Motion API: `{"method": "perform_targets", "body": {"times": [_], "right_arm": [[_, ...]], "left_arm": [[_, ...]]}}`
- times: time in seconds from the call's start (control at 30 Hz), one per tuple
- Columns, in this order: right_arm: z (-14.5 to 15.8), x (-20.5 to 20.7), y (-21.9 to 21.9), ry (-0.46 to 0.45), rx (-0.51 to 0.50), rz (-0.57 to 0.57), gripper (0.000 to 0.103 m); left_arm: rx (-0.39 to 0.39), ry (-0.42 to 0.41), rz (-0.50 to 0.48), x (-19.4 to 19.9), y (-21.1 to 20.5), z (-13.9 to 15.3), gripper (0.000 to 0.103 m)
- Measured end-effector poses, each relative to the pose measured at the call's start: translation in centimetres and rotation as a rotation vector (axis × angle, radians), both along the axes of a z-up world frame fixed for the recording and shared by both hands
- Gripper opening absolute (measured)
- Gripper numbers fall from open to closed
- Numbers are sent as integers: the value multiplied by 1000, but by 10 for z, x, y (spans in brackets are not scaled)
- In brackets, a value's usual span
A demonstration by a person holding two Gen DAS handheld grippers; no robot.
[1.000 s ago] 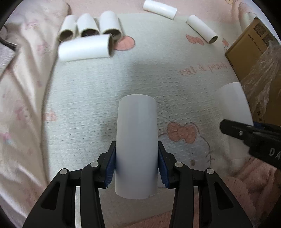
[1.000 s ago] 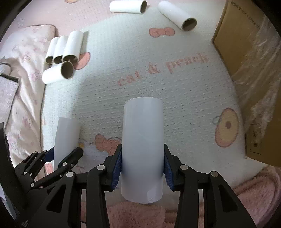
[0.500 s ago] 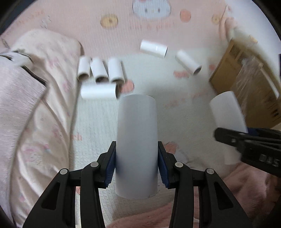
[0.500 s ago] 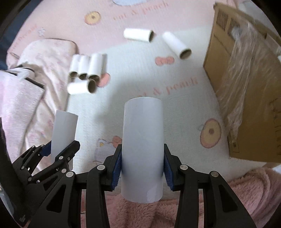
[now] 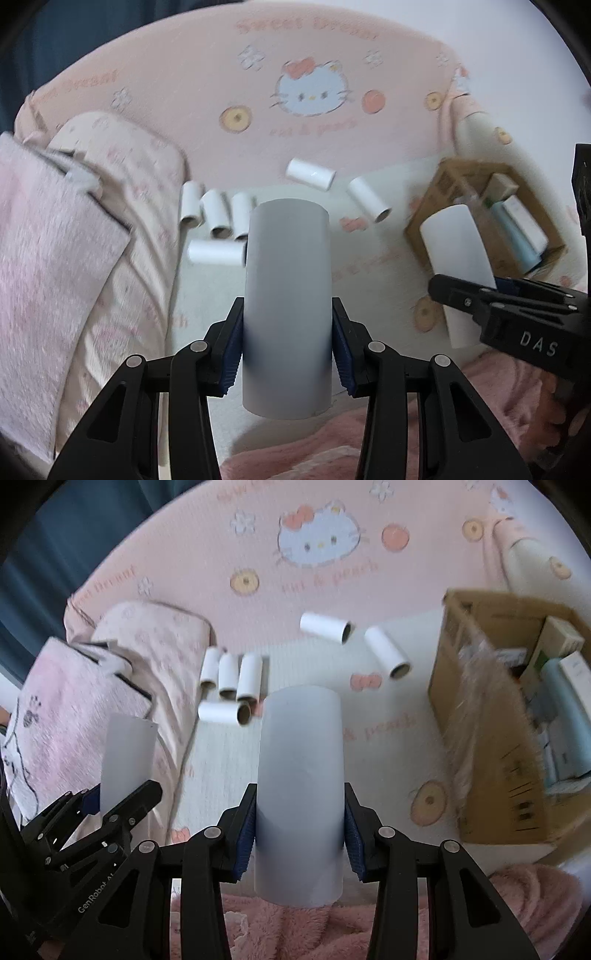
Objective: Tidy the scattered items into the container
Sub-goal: 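Lift the held tube with the right gripper and carry it toward the box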
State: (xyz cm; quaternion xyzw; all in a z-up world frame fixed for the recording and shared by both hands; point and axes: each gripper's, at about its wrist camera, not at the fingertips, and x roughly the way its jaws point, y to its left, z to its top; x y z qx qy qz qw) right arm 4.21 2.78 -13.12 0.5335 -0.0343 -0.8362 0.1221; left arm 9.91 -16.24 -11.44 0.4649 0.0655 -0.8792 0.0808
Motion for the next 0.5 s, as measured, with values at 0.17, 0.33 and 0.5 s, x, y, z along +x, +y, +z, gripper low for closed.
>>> {"method": "perform_targets", "body": {"times": [0.17,0.33,0.5], "right_arm": [[29,2,15,69,4,-27,40],[53,-3,37,112,-43,-76,40],[71,-13,52,146,-71,-102,40]], "left_arm": [[-20,54,-44,-9,18,24,47],[-5,127,-77,-16,25,51,47],[1,206,-141,-35,42,72,47]]}}
